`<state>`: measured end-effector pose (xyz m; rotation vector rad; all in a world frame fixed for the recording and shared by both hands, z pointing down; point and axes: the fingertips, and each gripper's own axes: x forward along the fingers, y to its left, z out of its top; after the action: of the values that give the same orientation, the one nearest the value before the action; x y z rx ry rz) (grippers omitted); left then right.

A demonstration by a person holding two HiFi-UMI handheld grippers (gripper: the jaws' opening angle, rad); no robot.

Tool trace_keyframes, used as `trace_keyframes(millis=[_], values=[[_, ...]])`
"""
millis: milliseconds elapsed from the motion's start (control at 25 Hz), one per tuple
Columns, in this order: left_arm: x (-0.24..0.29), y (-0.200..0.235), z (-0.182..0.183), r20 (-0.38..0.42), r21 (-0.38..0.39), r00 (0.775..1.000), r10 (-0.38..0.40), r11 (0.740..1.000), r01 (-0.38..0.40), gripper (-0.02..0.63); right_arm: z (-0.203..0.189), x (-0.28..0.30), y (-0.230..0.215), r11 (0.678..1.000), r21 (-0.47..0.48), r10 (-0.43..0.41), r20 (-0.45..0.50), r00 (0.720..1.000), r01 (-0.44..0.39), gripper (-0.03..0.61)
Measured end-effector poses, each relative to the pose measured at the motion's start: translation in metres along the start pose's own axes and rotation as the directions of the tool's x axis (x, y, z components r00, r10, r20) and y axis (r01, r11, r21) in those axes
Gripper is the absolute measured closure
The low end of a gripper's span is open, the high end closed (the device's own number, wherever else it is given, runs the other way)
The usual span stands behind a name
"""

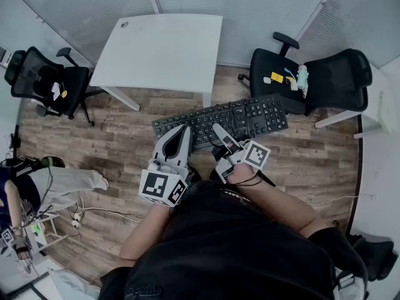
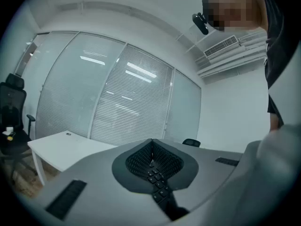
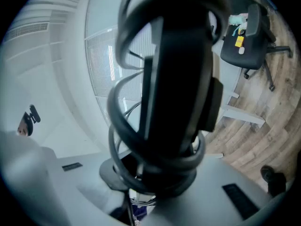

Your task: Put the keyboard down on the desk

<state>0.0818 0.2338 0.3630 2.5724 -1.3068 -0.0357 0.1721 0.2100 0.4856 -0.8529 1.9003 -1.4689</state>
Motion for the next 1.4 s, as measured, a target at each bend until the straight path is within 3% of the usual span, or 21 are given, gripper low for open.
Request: trace_keyframes(millis=[680, 960, 1400], values=[[0.012, 0.017, -0.003, -0.002, -0.016, 1.0, -0.024, 1.0, 0.024, 0.598, 0.007, 0.015, -0.01, 1.0, -0.016, -0.022, 0.013, 1.0, 0.022, 0.483], [0.023, 0.053, 0.007, 0.008, -0.019, 0.999, -0.038, 0.999, 0.038, 0.598, 0.011, 0.052, -0.012, 0.999, -0.021, -0.033, 0.032, 0.999, 0.034, 0.483], [0.02, 0.144, 0.051, 0.02, 0.014, 0.997, -0.077, 0.997, 0.077, 0.598, -0.002, 0.144, 0.003, 0.997, -0.066, -0.045, 0.091, 0.995, 0.051, 0.483]])
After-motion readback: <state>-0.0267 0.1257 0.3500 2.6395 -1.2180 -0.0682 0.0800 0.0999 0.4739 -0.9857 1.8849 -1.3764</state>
